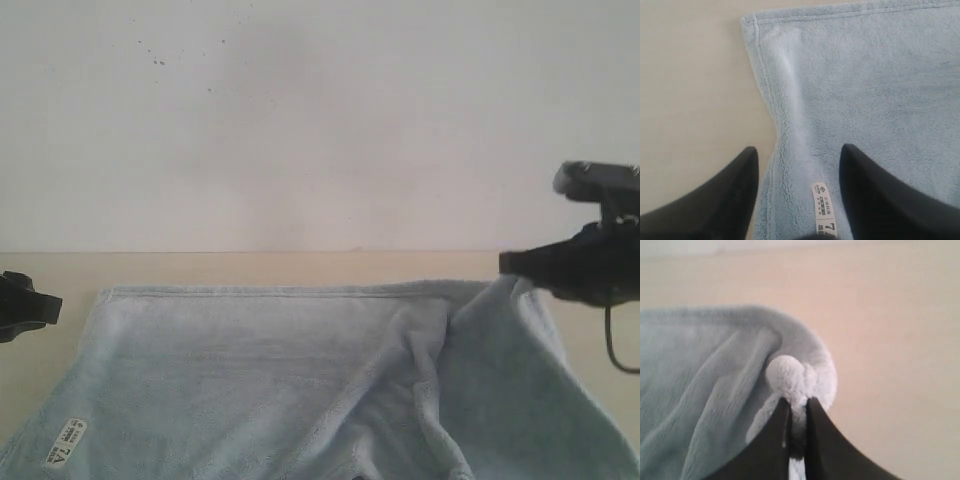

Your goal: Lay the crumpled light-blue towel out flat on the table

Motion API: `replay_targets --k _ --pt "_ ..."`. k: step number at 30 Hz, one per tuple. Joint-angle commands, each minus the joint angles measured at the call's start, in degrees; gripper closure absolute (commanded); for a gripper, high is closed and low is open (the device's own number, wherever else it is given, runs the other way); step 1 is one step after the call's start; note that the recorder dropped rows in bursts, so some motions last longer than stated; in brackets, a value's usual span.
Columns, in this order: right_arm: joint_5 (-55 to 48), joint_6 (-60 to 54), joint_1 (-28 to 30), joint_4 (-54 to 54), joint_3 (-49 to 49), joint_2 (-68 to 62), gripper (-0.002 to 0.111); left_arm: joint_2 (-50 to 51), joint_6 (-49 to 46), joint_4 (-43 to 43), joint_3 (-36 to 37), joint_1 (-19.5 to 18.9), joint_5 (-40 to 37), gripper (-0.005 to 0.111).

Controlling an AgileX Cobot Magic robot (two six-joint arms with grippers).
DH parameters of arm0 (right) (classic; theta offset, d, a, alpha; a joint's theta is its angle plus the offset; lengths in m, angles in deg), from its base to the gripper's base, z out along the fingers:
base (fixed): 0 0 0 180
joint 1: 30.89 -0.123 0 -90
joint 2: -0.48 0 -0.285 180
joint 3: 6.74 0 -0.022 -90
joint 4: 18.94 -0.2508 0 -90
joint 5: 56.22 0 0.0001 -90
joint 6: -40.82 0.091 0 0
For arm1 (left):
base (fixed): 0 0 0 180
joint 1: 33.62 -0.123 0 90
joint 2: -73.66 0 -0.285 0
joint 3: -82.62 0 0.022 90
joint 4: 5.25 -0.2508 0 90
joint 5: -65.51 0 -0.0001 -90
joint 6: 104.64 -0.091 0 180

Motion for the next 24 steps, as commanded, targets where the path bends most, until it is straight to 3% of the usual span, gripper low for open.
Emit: replay_targets --k 1,7,10,12,15,16,20,24 --pt "-0.6 -1.8 6.3 0.0 -7.0 -0.9 0.108 -0.3 -0.3 0.7 0.3 0.0 0.4 0.059" --pt "-8.1 -0.1 12.8 3.6 -18.1 -10.5 0.108 -0.3 -0.3 0.7 0.3 0.0 1.4 0.059" --pt "-10.7 7.1 14.5 11.9 -26.0 -16.6 0.104 -0.3 -0.3 0.7 0.3 0.0 1.2 0.059" --pt "-14.3 13.1 15.4 20.2 -30.8 -20.1 0.087 -0.3 -0.3 0.7 0.3 0.0 0.7 0.059" --pt "-19.4 25.7 15.6 34.0 -36.7 -22.6 0.044 -0.3 -0.3 0.7 0.3 0.0 0.6 0.059" --pt "-21.1 30.5 15.6 39.1 -38.2 -22.7 0.039 -0.3 -0.3 0.7 0.3 0.0 0.6 0.059" --pt "-26.1 37.9 15.6 52.6 -39.9 -21.1 0.061 -0.3 -0.3 0.9 0.3 0.0 0.6 0.059" --pt "-32.3 37.4 16.9 53.7 -38.3 -18.3 0.083 -0.3 -0.3 1.7 0.3 0.0 0.6 0.059"
